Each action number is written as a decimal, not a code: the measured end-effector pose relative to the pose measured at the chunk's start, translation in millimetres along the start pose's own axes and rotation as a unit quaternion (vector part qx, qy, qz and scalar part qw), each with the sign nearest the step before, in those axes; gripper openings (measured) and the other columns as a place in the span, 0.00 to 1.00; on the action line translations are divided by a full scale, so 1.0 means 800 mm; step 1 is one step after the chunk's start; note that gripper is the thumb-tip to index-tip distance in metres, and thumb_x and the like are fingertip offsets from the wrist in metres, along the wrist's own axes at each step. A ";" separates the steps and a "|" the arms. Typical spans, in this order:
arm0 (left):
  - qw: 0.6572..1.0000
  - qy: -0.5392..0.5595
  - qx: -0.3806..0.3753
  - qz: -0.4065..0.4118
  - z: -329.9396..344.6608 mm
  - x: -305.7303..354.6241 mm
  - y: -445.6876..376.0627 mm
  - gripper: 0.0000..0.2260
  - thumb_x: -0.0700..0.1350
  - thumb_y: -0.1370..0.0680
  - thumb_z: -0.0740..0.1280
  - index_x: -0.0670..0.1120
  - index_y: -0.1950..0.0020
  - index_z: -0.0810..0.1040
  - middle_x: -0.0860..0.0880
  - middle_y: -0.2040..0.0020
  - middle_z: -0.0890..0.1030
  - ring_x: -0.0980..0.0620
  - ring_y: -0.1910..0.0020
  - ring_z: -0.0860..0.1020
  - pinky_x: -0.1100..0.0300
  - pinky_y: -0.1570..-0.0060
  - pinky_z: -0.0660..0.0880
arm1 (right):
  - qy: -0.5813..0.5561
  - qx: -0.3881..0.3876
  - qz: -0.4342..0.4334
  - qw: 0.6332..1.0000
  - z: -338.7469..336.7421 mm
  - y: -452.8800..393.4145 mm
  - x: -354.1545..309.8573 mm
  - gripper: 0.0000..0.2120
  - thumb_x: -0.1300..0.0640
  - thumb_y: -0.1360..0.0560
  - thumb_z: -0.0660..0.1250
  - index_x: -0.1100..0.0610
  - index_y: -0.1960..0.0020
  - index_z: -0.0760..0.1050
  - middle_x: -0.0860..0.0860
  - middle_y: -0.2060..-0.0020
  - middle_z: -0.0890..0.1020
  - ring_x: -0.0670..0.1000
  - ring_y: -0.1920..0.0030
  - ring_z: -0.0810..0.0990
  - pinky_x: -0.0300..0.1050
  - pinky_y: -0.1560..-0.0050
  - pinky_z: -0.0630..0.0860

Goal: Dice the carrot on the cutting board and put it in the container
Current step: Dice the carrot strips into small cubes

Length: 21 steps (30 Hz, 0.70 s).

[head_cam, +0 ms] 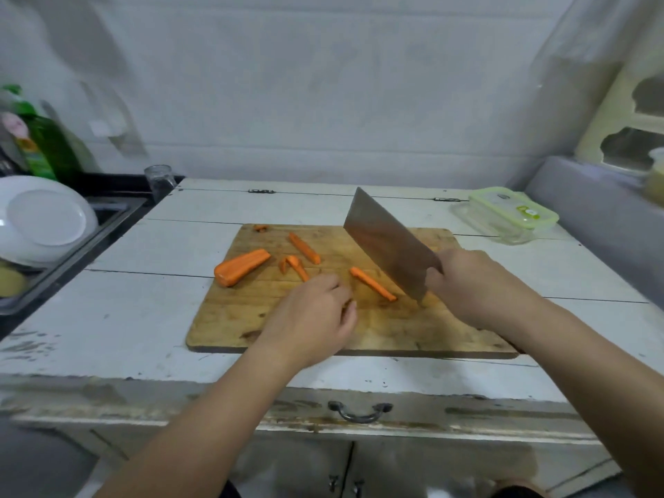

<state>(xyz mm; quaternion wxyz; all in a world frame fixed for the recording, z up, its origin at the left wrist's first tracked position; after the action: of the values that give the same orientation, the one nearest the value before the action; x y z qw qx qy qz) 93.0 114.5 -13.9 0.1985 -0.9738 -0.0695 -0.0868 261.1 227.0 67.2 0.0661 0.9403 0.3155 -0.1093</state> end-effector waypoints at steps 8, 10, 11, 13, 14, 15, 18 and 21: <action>0.993 0.009 -0.108 0.042 0.014 0.005 -0.010 0.29 0.64 0.17 0.51 0.53 0.18 0.58 0.55 0.20 0.58 0.55 0.21 0.55 0.51 0.21 0.57 | 0.085 -0.015 -0.013 0.996 0.009 0.007 -0.014 0.08 0.53 0.17 0.55 0.54 0.53 0.70 0.55 0.54 0.79 0.58 0.54 0.77 0.49 0.58 0.72; 0.990 0.004 -0.133 0.053 0.018 0.004 -0.013 0.30 0.65 0.17 0.50 0.54 0.17 0.56 0.55 0.18 0.55 0.55 0.19 0.52 0.51 0.20 0.53 | 0.078 -0.019 -0.002 0.997 0.011 0.005 -0.010 0.09 0.53 0.18 0.55 0.53 0.56 0.68 0.54 0.57 0.77 0.56 0.57 0.76 0.48 0.61 0.70; 0.989 0.000 -0.138 0.058 0.019 0.004 -0.015 0.30 0.65 0.17 0.50 0.54 0.17 0.56 0.55 0.18 0.54 0.55 0.19 0.51 0.51 0.20 0.53 | 0.082 -0.024 0.001 0.996 0.012 0.005 -0.008 0.10 0.53 0.17 0.55 0.54 0.56 0.67 0.52 0.58 0.76 0.55 0.58 0.75 0.48 0.62 0.69; 0.988 -0.003 -0.139 0.060 0.019 0.004 -0.017 0.30 0.65 0.17 0.50 0.54 0.17 0.56 0.55 0.18 0.55 0.55 0.19 0.52 0.52 0.20 0.52 | 0.088 -0.022 0.003 0.996 0.012 0.006 -0.007 0.10 0.53 0.17 0.55 0.53 0.57 0.66 0.52 0.58 0.74 0.55 0.57 0.74 0.48 0.61 0.70; 0.989 0.000 -0.138 0.059 0.019 0.004 -0.017 0.30 0.65 0.17 0.51 0.54 0.17 0.56 0.55 0.18 0.55 0.55 0.20 0.53 0.54 0.21 0.52 | 0.083 -0.019 0.003 0.996 0.012 0.007 -0.006 0.10 0.53 0.18 0.56 0.52 0.58 0.66 0.52 0.59 0.74 0.55 0.57 0.74 0.49 0.60 0.71; 0.989 0.003 -0.135 0.059 0.018 0.004 -0.017 0.30 0.65 0.17 0.51 0.54 0.17 0.56 0.55 0.18 0.56 0.55 0.20 0.54 0.54 0.21 0.53 | 0.083 -0.016 0.002 0.996 0.012 0.009 -0.006 0.10 0.53 0.18 0.56 0.52 0.58 0.65 0.52 0.59 0.74 0.56 0.57 0.74 0.50 0.59 0.73; 0.991 0.022 -0.121 0.060 0.014 0.006 -0.017 0.30 0.64 0.17 0.53 0.53 0.19 0.57 0.56 0.19 0.59 0.56 0.22 0.58 0.56 0.23 0.56 | 0.105 -0.010 -0.012 0.994 0.012 0.012 -0.010 0.08 0.55 0.17 0.55 0.55 0.54 0.68 0.52 0.58 0.75 0.56 0.55 0.75 0.51 0.54 0.77; 0.991 0.019 -0.120 0.058 0.013 0.007 -0.016 0.29 0.64 0.17 0.54 0.53 0.19 0.59 0.57 0.20 0.59 0.56 0.23 0.59 0.57 0.24 0.56 | 0.104 -0.003 -0.038 0.994 0.008 0.017 -0.016 0.12 0.54 0.17 0.55 0.57 0.55 0.72 0.53 0.60 0.78 0.56 0.58 0.78 0.50 0.57 0.77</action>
<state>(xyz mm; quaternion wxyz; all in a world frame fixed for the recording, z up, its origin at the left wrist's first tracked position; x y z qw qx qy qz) 98.0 130.8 -17.5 0.0861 -0.9911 0.0017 -0.1012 258.5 207.6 64.9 0.0312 0.9335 0.3569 -0.0121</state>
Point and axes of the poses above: each hand's wrist, its own y-axis away from the middle knuckle, its own z-axis out of the palm, x = y × z, the point moved 5 cm from there along -y, towards the middle knuckle
